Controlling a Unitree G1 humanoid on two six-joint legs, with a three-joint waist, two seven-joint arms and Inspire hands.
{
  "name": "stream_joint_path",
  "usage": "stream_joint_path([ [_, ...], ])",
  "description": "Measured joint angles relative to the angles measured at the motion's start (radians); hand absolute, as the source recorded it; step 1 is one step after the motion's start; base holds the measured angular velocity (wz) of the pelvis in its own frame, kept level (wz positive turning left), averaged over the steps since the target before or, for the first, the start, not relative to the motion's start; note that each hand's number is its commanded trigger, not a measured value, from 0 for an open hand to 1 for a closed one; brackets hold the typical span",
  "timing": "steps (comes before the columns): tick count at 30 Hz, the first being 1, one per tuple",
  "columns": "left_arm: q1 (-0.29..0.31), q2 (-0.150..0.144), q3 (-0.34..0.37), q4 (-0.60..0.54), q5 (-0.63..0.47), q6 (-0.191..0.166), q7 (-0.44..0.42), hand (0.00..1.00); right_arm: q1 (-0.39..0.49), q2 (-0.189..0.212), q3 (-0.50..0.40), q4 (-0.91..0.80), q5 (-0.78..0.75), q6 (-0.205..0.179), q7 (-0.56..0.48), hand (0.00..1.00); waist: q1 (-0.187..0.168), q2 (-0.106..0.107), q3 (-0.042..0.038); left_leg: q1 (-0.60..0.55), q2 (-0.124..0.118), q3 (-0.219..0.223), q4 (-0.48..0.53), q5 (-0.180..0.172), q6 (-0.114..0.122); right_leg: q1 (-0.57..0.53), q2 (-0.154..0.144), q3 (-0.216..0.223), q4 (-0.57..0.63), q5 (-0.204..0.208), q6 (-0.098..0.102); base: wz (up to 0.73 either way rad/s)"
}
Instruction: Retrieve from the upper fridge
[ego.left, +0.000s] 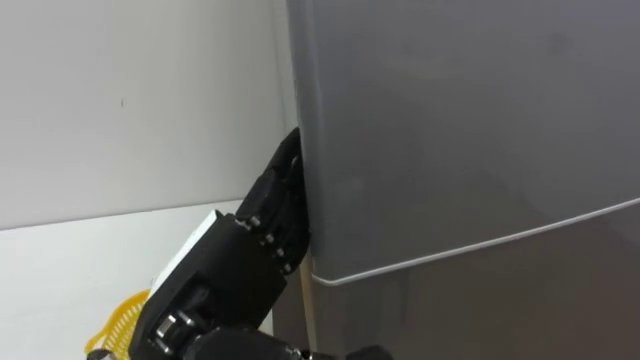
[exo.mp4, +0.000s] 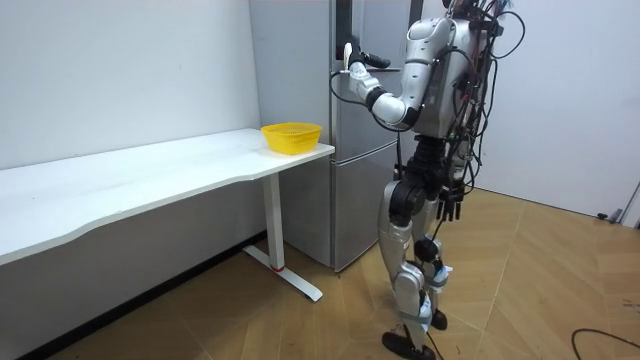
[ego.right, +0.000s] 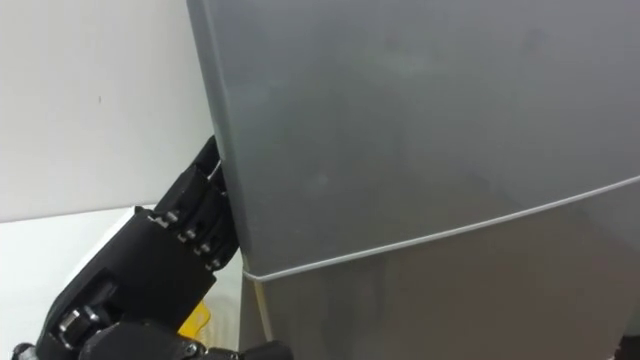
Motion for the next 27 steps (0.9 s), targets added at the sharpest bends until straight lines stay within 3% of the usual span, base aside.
stream_joint_path([
  [10, 0.000, 0.002, -0.040, 0.004, -0.021, -0.027, 0.028, 0.00, 0.000, -0.008, 0.004, -0.003, -0.001, 0.000, 0.007, 0.00, -0.011, 0.005, 0.0008, -0.015, -0.005, 0.044, 0.001, -0.002, 0.004, -0.014, -0.008, 0.011, 0.001, 0.008, 0.014, -0.01],
  [24, 0.000, -0.007, -0.076, 0.018, -0.057, -0.061, 0.039, 0.00, -0.001, -0.016, 0.003, -0.007, -0.001, -0.001, 0.023, 0.00, -0.031, 0.012, -0.0010, -0.027, -0.004, 0.048, 0.005, -0.016, 0.028, -0.024, -0.008, 0.026, 0.002, 0.014, 0.022, 0.01],
  [27, 0.000, -0.008, -0.084, 0.018, -0.077, -0.068, 0.038, 0.00, -0.001, -0.016, 0.003, -0.007, -0.002, -0.001, 0.030, 0.00, -0.032, 0.010, -0.0009, -0.034, -0.006, 0.049, 0.013, -0.016, 0.028, -0.029, -0.009, 0.049, 0.002, 0.014, 0.022, 0.01],
])
